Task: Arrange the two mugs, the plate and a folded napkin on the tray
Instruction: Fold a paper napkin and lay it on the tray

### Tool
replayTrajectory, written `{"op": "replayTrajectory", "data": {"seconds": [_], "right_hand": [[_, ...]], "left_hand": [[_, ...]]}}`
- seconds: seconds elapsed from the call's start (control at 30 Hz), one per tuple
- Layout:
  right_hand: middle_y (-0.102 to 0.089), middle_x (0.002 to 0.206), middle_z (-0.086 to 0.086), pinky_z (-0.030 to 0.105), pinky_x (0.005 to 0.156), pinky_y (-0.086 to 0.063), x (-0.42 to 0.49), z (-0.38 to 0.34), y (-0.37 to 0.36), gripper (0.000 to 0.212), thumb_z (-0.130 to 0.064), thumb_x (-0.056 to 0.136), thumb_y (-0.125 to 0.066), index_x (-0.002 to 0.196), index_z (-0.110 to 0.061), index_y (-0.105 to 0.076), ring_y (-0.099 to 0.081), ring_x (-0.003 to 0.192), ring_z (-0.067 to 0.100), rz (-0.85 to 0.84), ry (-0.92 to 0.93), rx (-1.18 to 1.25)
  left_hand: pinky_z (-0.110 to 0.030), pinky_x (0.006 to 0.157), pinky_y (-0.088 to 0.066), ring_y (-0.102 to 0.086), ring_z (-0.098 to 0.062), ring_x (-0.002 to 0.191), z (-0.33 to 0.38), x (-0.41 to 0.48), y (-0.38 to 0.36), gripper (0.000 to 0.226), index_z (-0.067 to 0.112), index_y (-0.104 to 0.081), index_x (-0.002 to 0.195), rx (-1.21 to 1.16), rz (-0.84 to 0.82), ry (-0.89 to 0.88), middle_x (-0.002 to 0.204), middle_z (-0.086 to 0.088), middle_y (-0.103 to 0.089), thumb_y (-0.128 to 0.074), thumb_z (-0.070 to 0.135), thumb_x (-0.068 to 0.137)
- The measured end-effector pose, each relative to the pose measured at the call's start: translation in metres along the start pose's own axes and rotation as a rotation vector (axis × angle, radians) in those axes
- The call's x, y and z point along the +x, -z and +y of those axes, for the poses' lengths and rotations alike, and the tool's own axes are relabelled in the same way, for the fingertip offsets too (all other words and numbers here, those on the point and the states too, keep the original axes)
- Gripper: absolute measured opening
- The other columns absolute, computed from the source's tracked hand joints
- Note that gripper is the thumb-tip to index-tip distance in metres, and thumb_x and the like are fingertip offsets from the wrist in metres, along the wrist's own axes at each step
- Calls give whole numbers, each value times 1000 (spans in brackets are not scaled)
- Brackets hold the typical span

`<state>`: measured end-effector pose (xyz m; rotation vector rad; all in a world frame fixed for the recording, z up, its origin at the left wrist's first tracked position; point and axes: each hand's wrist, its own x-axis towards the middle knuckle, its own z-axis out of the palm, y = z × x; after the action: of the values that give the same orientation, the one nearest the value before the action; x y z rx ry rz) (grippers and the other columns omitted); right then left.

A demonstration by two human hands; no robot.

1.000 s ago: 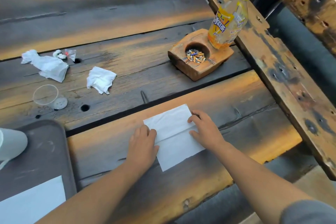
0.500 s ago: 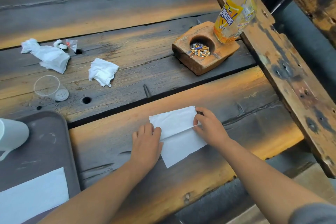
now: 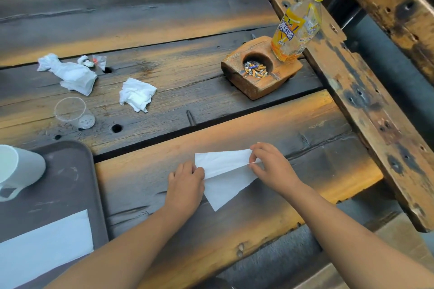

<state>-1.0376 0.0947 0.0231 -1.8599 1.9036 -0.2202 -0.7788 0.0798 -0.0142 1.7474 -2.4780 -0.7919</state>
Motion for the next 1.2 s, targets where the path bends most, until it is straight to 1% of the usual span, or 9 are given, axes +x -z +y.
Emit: {"op": "replayTrajectory", "data": {"seconds": [0.17, 0.37, 0.6, 0.7, 0.8, 0.93, 1.03, 1.13, 1.2], "right_hand": [[-69, 112, -3, 27, 92, -44, -8, -27, 5, 15, -13, 91, -67, 86, -24, -59, -59, 116, 17, -2, 29, 117], [-73, 104, -6, 20, 83, -44, -17, -76, -3, 23, -14, 91, -71, 80, -29, -58, -66, 103, 12, 4, 39, 294], [-76, 89, -7, 35, 88, -53, -23, -144, -27, 8, -12, 90, -70, 83, -16, -68, -69, 88, 8, -32, 42, 449], [-77, 91, -6, 38, 88, -54, -27, -173, -41, 10, -12, 90, -70, 82, -18, -67, -71, 91, 13, -52, 23, 507], [-77, 92, -8, 37, 87, -54, -33, -201, -58, 15, -11, 90, -70, 81, -23, -67, -70, 90, 11, -58, 39, 564], [-76, 89, -6, 39, 84, -54, -39, -238, -81, 16, -13, 89, -70, 79, -23, -65, -70, 87, 15, -72, 45, 658], [-71, 81, -2, 37, 73, -51, -42, -264, -97, 10, -19, 88, -70, 81, -21, -64, -63, 74, 14, -106, 19, 720], [-61, 72, -9, 29, 65, -42, -45, -288, -113, 9, -25, 85, -68, 79, -26, -61, -53, 68, 7, -137, -1, 774], [-62, 71, -13, 22, 62, -42, -46, -303, -123, 12, -23, 87, -68, 78, -27, -62, -55, 67, 4, -146, -25, 800]], "left_hand": [[-36, 83, -39, -46, -20, 95, -16, -27, 20, 6, 18, -56, 91, -144, 74, -7, 97, 5, -46, -54, 17, 97], [-38, 77, -47, -53, -18, 81, -53, -64, 48, 16, 21, -51, 82, -368, 138, 67, 93, 5, -51, -60, 11, 90], [-22, 87, -45, -58, 5, 113, -94, -123, 73, 20, 29, -51, 86, -689, 279, 287, 116, 26, -64, -60, 12, 92], [-35, 89, -49, -63, -3, 108, -110, -148, 83, 20, 25, -52, 86, -805, 316, 388, 116, 25, -69, -58, 7, 92], [-35, 82, -49, -65, 2, 105, -127, -171, 94, 24, 22, -49, 80, -861, 354, 430, 110, 24, -73, -54, 2, 92], [-29, 75, -47, -66, 1, 93, -150, -199, 106, 33, 24, -45, 75, -899, 386, 497, 100, 18, -78, -50, -4, 91], [-17, 58, -40, -53, -4, 61, -171, -216, 111, 20, 24, -46, 76, -903, 438, 546, 73, 24, -69, -51, 11, 89], [-31, 58, -36, -36, -10, 53, -196, -231, 115, 17, 25, -49, 77, -917, 449, 594, 58, 9, -45, -53, 16, 91], [-33, 59, -34, -35, -6, 50, -214, -239, 115, 21, 25, -49, 80, -910, 436, 625, 55, 10, -45, -53, 11, 95]]}}
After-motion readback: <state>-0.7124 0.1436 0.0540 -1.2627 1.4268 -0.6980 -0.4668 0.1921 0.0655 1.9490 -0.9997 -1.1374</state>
